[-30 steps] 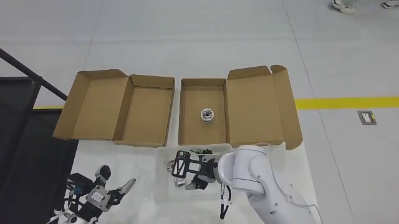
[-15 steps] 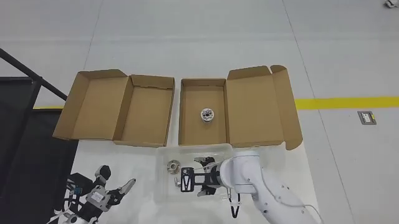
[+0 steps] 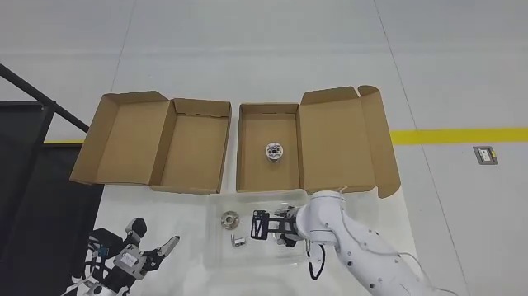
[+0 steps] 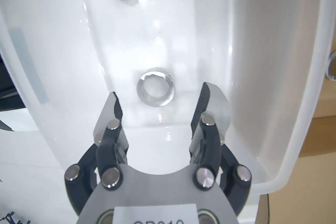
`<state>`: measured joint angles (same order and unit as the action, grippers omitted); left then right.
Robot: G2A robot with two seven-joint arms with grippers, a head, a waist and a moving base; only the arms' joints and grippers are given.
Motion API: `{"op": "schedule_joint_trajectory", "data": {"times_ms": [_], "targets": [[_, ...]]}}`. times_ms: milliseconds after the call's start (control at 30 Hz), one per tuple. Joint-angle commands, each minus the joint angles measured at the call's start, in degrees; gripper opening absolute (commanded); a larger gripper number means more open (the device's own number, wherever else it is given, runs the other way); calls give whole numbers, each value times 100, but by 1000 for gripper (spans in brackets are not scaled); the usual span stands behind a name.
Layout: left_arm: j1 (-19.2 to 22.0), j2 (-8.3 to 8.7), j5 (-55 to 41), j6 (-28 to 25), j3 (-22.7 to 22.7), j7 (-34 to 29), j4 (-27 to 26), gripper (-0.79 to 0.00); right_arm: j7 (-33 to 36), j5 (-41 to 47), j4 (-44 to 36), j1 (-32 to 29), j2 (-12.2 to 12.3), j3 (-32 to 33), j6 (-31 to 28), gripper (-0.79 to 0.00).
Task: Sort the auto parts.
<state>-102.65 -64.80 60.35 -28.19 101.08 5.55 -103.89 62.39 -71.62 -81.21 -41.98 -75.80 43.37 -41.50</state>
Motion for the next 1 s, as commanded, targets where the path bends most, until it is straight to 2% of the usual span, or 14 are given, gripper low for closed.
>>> {"op": "schedule_joint_trajectory", "data": {"times_ms": [0,200,433,633,967], "targets": [[0,0,0,0,0,0,0,0,142,-50,-39,-2,-19,-64,165,-363],[0,0,0,0,0,0,0,0,517,16,165,168,-135,-287,616,-372],[0,0,0,0,0,0,0,0,331,-90,592,373,-277,-499,1008,-437],[0,0,0,0,0,0,0,0,338,25,949,556,-409,-672,1067,-413],[0,0,0,0,0,0,0,0,298,144,1353,722,-553,-806,1084,-428]]}}
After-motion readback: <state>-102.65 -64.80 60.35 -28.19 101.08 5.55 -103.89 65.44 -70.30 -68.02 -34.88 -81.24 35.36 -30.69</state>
